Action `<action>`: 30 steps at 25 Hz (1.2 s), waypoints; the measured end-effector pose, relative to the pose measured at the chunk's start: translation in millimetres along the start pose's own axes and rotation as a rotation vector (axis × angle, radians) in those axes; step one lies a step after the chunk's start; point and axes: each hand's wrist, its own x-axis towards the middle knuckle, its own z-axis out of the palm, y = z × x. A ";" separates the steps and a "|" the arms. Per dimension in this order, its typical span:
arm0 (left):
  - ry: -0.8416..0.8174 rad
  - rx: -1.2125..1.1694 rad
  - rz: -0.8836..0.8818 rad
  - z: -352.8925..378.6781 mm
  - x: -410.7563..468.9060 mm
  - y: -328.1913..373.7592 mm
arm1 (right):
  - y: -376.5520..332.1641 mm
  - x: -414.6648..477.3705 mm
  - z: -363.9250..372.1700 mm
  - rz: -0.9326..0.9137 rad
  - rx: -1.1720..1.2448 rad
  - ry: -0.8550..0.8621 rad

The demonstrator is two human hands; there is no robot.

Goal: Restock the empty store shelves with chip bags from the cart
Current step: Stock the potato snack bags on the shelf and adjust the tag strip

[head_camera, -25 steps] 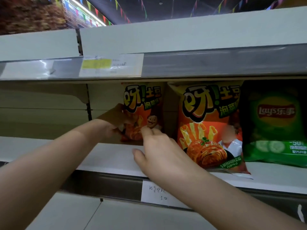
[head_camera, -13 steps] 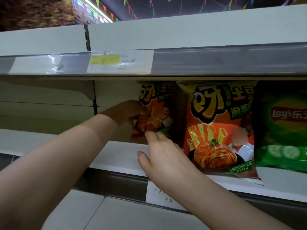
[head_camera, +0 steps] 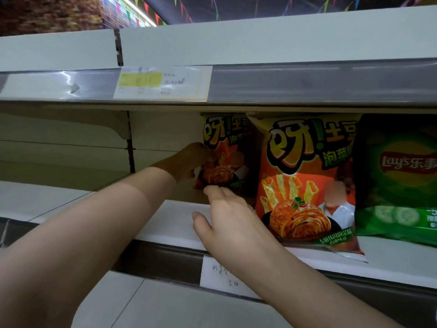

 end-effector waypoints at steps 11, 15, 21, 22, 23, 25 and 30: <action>0.724 -0.188 0.202 -32.1 -194.2 -22.0 | -63.1 -28.3 3.5 -0.143 0.417 0.209; 0.941 -0.116 0.124 -50.1 -288.2 -46.3 | -100.4 -52.4 26.4 -0.232 0.596 0.154; 1.211 -0.057 -0.047 -31.1 -421.6 -91.7 | -145.6 -128.0 61.1 -0.390 0.808 -0.059; 1.255 -0.053 -0.080 -25.2 -441.5 -103.3 | -151.5 -145.1 71.0 -0.424 0.822 -0.117; 1.301 -0.042 -0.116 -19.5 -459.0 -116.4 | -156.0 -160.9 82.4 -0.461 0.816 -0.174; 1.383 -0.028 -0.221 -7.5 -492.1 -149.7 | -160.8 -194.1 108.8 -0.519 0.753 -0.305; 1.471 -0.016 -0.533 29.2 -548.5 -229.6 | -146.7 -258.7 166.1 -0.543 0.636 -0.601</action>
